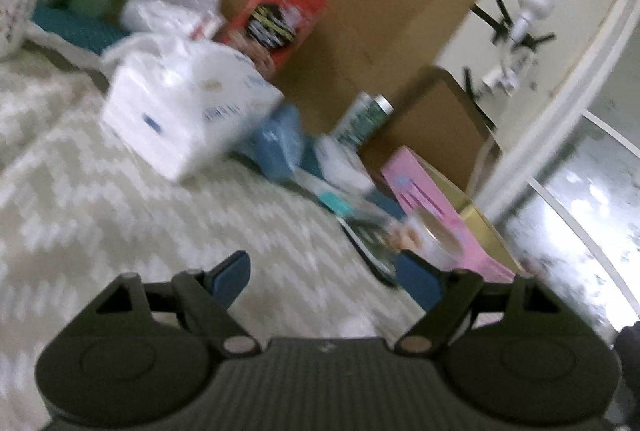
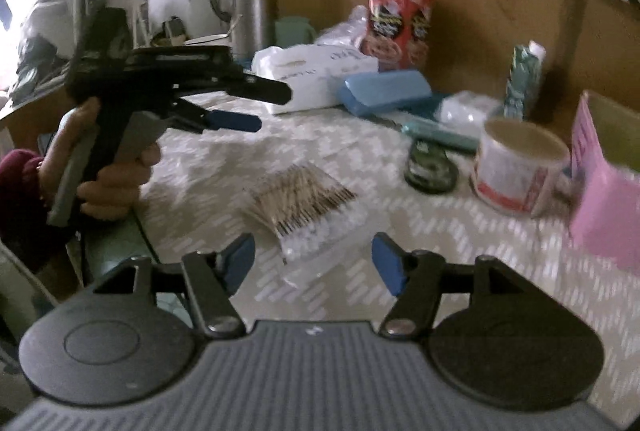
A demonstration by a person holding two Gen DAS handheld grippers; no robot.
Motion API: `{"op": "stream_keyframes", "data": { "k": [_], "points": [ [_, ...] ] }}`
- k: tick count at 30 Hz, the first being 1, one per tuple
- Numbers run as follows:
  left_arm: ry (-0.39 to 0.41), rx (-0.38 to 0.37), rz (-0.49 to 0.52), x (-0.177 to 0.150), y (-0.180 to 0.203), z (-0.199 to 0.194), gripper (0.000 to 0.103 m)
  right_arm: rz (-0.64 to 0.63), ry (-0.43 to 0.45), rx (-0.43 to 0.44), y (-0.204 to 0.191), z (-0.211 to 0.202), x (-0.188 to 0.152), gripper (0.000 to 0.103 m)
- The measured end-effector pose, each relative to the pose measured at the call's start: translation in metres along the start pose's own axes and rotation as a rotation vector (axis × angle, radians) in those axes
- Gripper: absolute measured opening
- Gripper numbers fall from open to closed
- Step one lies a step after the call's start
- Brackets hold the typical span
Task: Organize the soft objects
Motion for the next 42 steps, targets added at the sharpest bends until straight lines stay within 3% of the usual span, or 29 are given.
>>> {"op": "stream_keyframes", "data": {
  "k": [2, 5, 7, 8, 9, 10, 12, 16, 20, 26, 27, 30, 32, 34, 37, 42],
  "points": [
    [-0.029, -0.032, 0.028, -0.006, 0.01, -0.004, 0.08, -0.003, -0.007, 0.012, -0.002, 0.003, -0.001, 0.068],
    [-0.087, -0.02, 0.089, -0.017, 0.027, -0.003, 0.065, 0.0, -0.029, 0.017, 0.0, 0.012, 0.0, 0.07],
    [-0.181, -0.012, 0.097, -0.028, 0.033, 0.011, 0.04, 0.021, -0.049, 0.025, 0.001, 0.021, -0.001, 0.066],
    [-0.188, -0.016, 0.1, -0.033, 0.036, 0.015, 0.042, 0.014, -0.031, 0.015, 0.001, 0.024, 0.0, 0.062],
    [-0.17, 0.007, 0.12, -0.036, 0.042, 0.015, 0.042, 0.009, -0.025, 0.008, 0.0, 0.026, 0.0, 0.045],
    [-0.168, 0.025, 0.145, -0.036, 0.048, 0.015, 0.042, 0.005, -0.017, -0.017, 0.002, 0.026, 0.001, 0.038],
    [-0.167, 0.007, 0.157, -0.03, 0.059, 0.013, 0.04, 0.031, 0.001, -0.021, 0.008, 0.021, 0.0, 0.037],
    [-0.132, -0.077, 0.22, -0.015, 0.097, 0.016, 0.04, 0.052, 0.13, -0.066, 0.017, -0.013, -0.001, 0.036],
    [-0.088, -0.141, 0.335, -0.001, 0.156, 0.039, 0.041, 0.022, 0.257, -0.209, 0.031, -0.053, 0.001, 0.035],
    [-0.049, -0.205, 0.453, 0.012, 0.24, 0.098, 0.042, 0.056, 0.355, -0.415, 0.087, -0.097, 0.005, 0.036],
    [-0.042, -0.207, 0.469, 0.015, 0.254, 0.109, 0.043, 0.06, 0.364, -0.444, 0.097, -0.101, 0.007, 0.036],
    [-0.04, -0.156, 0.495, 0.017, 0.283, 0.141, 0.066, 0.085, 0.387, -0.554, 0.13, -0.108, 0.012, 0.036],
    [-0.054, -0.114, 0.502, 0.014, 0.291, 0.155, 0.066, 0.098, 0.374, -0.705, 0.151, -0.109, 0.012, 0.04],
    [-0.071, -0.122, 0.487, 0.009, 0.286, 0.153, 0.066, 0.141, 0.331, -0.841, 0.172, -0.11, 0.008, 0.045],
    [-0.064, -0.139, 0.49, 0.002, 0.268, 0.134, 0.066, 0.255, 0.409, -0.785, 0.176, -0.131, -0.007, 0.045],
    [-0.058, -0.172, 0.464, -0.009, 0.227, 0.087, 0.066, 0.306, 0.436, -0.727, 0.166, -0.131, -0.014, 0.045]
  ]
}}
Point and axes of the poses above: each gripper's, at about its wrist camera, not at the fingertips, and z roughly the way its jaws point, y to its right, x to its top, the point moved 3 cm from there along z, roughly the way its jaws point, and after that the axes turned 10 degrees about x, right-handed, at the moved point
